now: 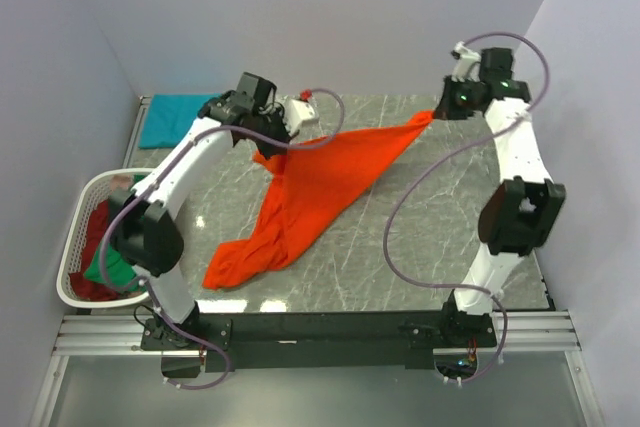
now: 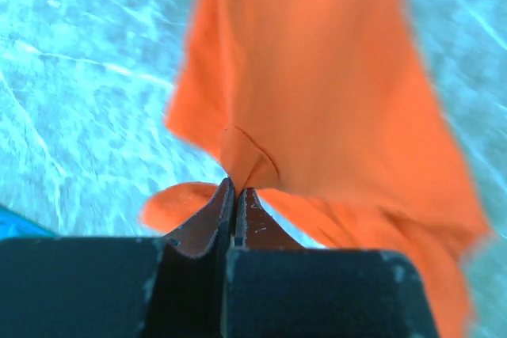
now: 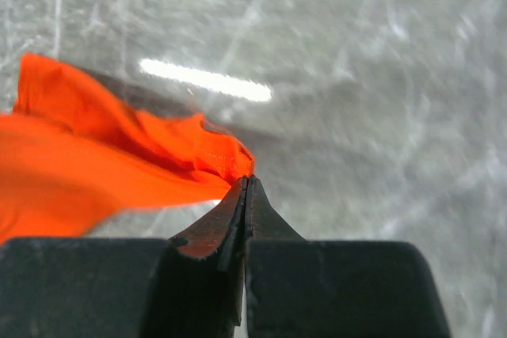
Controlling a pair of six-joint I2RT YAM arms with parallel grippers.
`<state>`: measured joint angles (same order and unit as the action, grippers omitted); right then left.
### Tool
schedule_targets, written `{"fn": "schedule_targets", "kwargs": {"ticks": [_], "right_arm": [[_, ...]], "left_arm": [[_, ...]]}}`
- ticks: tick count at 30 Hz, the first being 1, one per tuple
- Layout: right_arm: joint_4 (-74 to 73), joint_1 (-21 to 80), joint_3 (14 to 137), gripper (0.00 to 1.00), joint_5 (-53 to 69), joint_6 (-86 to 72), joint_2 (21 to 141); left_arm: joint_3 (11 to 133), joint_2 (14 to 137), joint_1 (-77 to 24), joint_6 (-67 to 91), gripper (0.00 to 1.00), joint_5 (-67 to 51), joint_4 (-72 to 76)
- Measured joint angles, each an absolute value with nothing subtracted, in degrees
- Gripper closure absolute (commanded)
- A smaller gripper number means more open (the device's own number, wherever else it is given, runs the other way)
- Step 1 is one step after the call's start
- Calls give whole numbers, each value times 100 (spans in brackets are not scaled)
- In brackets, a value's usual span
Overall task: Fold and stack the t-shirts
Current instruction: Flatten the tshirt out
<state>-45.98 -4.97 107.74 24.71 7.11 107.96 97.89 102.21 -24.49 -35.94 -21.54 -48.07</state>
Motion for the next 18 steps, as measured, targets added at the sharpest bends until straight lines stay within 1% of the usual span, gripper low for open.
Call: {"fn": "schedule_targets", "kwargs": {"ticks": [1, 3, 4, 5, 6, 7, 8, 9, 10, 11, 13, 16, 17, 18], "right_arm": [[-4576, -646, 10560, 100, 2519, 733, 10562], [-4580, -910, 10047, 100, 2554, 827, 10158], [-4578, -1007, 9828, 100, 2543, 867, 10025], [-4587, -1100, 9577, 100, 2536, 915, 9896], [-4609, -1173, 9310, 100, 2530, 974, 9795], [-4609, -1203, 9124, 100, 2515, 1011, 9736], [-4637, -1219, 8923, 100, 2510, 1057, 9703], [-4654, -1221, 8744, 100, 2495, 1107, 9692], [-4659, -1221, 8569, 100, 2482, 1162, 9675], [-4683, -1221, 8438, 100, 2464, 1203, 9664], [-4703, -1227, 8110, 100, 2412, 1323, 9588], [-4777, -1256, 7776, 100, 2296, 1476, 9417], [-4783, -1269, 7703, 100, 2255, 1522, 9347], [-4783, -1282, 7653, 100, 2213, 1557, 9288]], "left_arm": [[9756, 10044, -2598, -3583, 100, -2025, -4923], [9456, 9673, -3221, -3463, 100, -1815, -5094], [9225, 9524, -3710, -3345, 97, -1791, -5170], [9004, 9450, -4268, -3197, 80, -1780, -5236], [8840, 9472, -4722, -3098, 70, -1820, -5301], [8680, 9555, -5159, -2943, 62, -1944, -5325], [8519, 9684, -5535, -2770, 31, -2082, -5378], [8364, 9819, -5747, -2615, 22, -2198, -5433], [8224, 9902, -5798, -2445, 15, -2276, -5459], [8084, 9937, -5752, -2349, 14, -2298, -5518], [7924, 9898, -5400, -2237, 15, -2335, -5627], [7808, 9559, -4821, -2279, 26, -2418, -5581], [7749, 9360, -4648, -2359, 35, -2436, -5561], [7649, 9118, -4532, -2467, 39, -2440, -5516]]}}
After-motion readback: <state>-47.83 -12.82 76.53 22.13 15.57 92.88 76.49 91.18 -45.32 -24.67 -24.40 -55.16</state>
